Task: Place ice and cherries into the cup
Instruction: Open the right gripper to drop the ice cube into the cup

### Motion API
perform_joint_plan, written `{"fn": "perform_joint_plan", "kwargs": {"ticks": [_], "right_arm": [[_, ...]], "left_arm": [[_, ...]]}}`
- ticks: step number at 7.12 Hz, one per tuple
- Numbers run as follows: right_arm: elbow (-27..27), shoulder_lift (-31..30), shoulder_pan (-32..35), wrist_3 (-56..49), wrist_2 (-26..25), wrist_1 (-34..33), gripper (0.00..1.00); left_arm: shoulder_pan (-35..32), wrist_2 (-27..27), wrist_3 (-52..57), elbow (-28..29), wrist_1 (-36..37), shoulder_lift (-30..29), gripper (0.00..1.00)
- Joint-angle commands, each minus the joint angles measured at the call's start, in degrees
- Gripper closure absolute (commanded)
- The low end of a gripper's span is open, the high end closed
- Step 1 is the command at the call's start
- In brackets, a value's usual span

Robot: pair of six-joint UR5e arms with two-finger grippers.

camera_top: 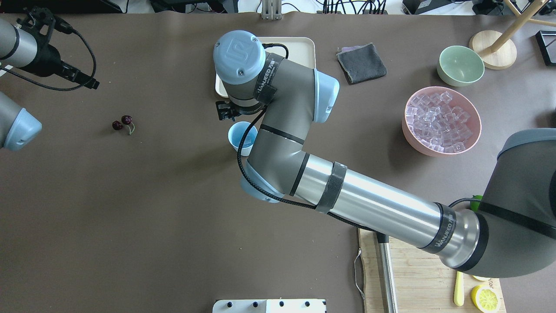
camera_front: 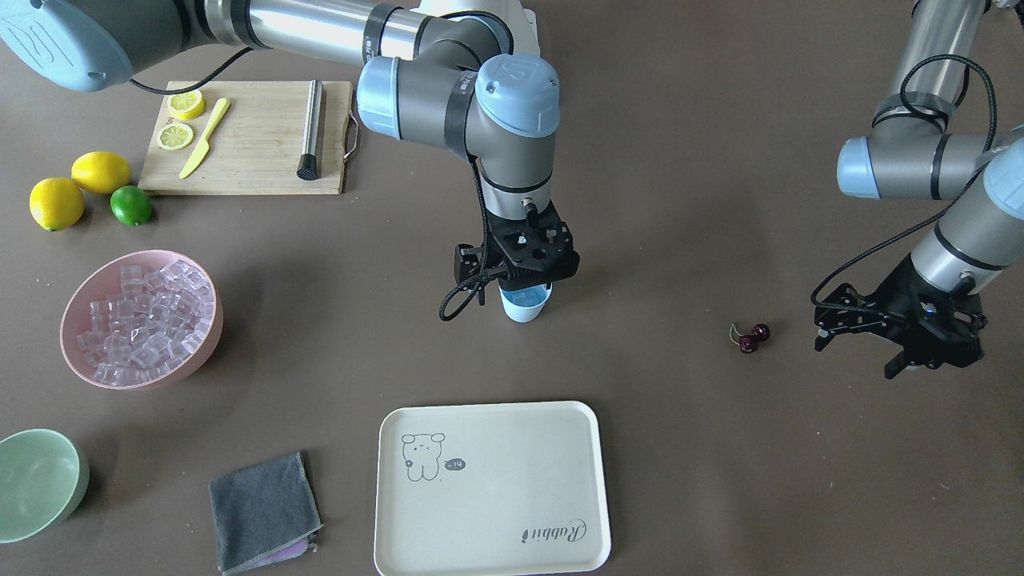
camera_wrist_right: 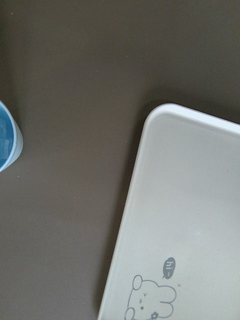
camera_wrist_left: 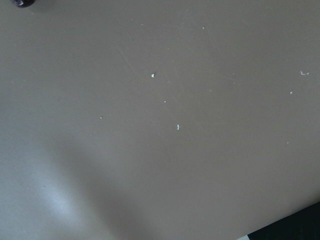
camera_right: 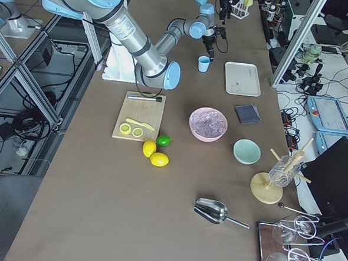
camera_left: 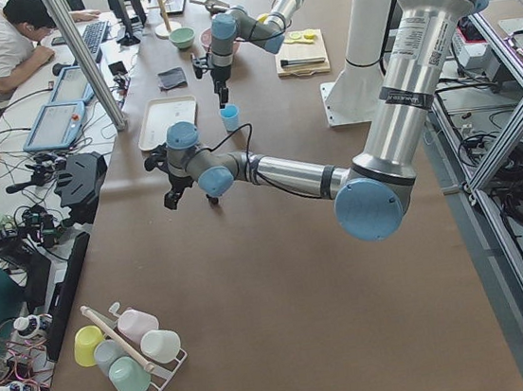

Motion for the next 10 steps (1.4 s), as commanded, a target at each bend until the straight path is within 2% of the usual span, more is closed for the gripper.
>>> {"fn": "perform_joint_plan", "kwargs": {"ticks": [1, 2, 5, 6, 8, 10], "right_arm": [[8.76, -8.72, 10.41, -7.4, 10.83, -0.16, 0.01], [14.13, -16.01, 16.99, -16.15, 15.5, -0.16, 0.01], [12.96, -30.63, 36.77, -47.86, 27.38, -0.07, 0.01], [13.3, -34.33, 40.92, -54.23, 29.07, -0.16, 0.01], [16.26, -42.32, 45.08, -60.49, 31.8, 0.63, 0.01], [27.74, -54.78, 46.15, -60.8, 31.99, 0.81, 0.01]], "left_arm": [[5.44, 0.37, -4.06, -2.0, 0.81, 0.07, 0.02], [7.12, 2.2, -7.03, -2.26, 0.72, -0.19, 0.02], [8.98, 6.51, -7.5, -1.82, 0.63, 2.09, 0.02], [9.86, 6.53, -7.5, -1.48, 0.63, 1.92, 0.02], [10.74, 6.62, -7.32, 0.45, 0.55, 1.39, 0.02], [10.83, 6.62, -7.85, 0.46, 0.46, 1.3, 0.02]]}}
